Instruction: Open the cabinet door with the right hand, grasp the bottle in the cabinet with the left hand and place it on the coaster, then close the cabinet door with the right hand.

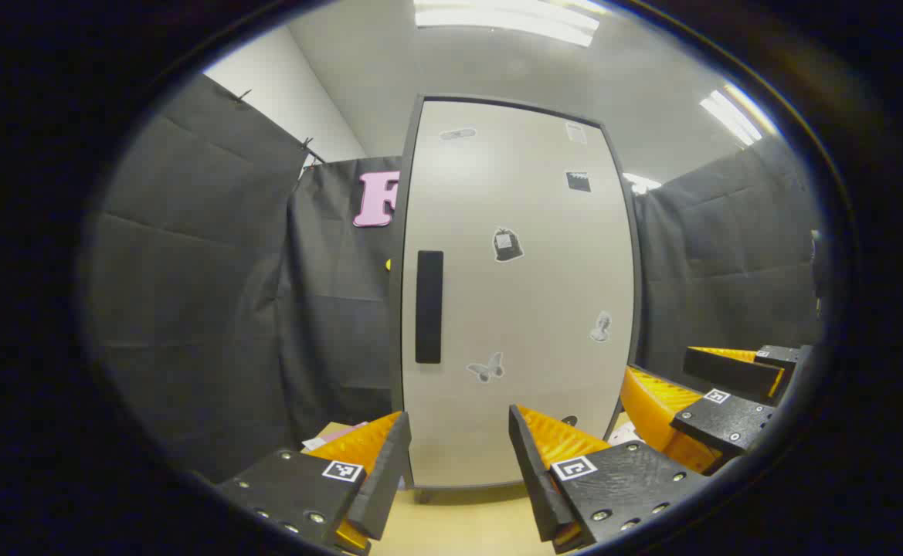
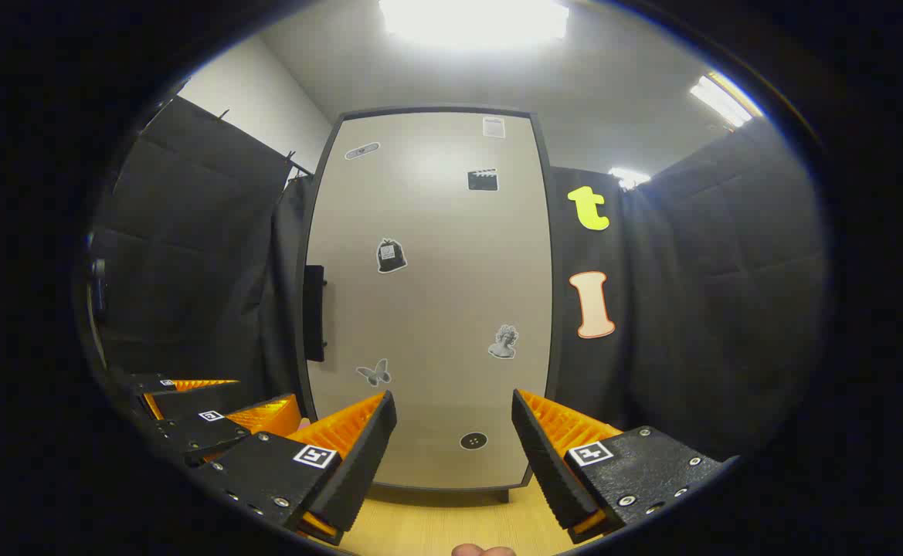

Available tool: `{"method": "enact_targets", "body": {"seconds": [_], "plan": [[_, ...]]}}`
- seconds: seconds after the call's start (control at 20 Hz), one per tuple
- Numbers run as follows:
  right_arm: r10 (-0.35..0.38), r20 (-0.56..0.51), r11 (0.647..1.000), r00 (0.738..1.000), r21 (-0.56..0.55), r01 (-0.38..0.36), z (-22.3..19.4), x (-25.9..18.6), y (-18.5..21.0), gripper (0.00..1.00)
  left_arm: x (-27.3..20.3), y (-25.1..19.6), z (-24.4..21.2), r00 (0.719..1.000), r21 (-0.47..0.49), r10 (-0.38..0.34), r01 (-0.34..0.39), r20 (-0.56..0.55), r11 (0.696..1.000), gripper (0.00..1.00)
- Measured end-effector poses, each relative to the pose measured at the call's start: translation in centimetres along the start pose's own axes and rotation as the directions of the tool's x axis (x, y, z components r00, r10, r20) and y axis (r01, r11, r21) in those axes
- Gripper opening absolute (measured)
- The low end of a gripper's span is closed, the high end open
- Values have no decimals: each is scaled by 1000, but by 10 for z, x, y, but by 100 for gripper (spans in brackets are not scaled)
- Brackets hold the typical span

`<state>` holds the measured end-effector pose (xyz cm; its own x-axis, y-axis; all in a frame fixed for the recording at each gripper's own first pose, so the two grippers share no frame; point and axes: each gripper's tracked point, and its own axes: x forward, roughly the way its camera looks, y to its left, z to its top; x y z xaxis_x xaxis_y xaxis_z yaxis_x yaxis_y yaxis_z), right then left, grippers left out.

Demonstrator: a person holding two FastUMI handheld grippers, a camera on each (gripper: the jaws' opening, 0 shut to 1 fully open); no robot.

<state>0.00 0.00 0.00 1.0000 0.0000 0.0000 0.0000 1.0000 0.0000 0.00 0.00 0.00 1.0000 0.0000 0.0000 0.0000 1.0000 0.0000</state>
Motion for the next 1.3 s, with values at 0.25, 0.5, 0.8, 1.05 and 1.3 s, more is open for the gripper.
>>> {"method": "enact_targets", "body": {"seconds": [0.25,0.5,0.8,1.05,1.3], "plan": [[0,-16,1000,1000,8,0,-3,-2,3,93,-1,7,6,1000,15,-3,3,7,1000,73],[6,-22,1000,1000,4,-6,-3,-3,4,93,-5,4,7,1000,25,-5,4,5,1000,73],[8,-35,1000,999,1,-8,-4,0,2,93,-2,4,7,1000,26,-3,3,0,1000,73],[8,-46,1000,999,1,-7,-7,2,-1,93,-1,1,8,1000,33,-11,11,-2,999,73],[6,-45,1000,999,-13,-6,-8,6,-5,93,-4,1,8,1000,40,-17,17,-3,999,73]]}}
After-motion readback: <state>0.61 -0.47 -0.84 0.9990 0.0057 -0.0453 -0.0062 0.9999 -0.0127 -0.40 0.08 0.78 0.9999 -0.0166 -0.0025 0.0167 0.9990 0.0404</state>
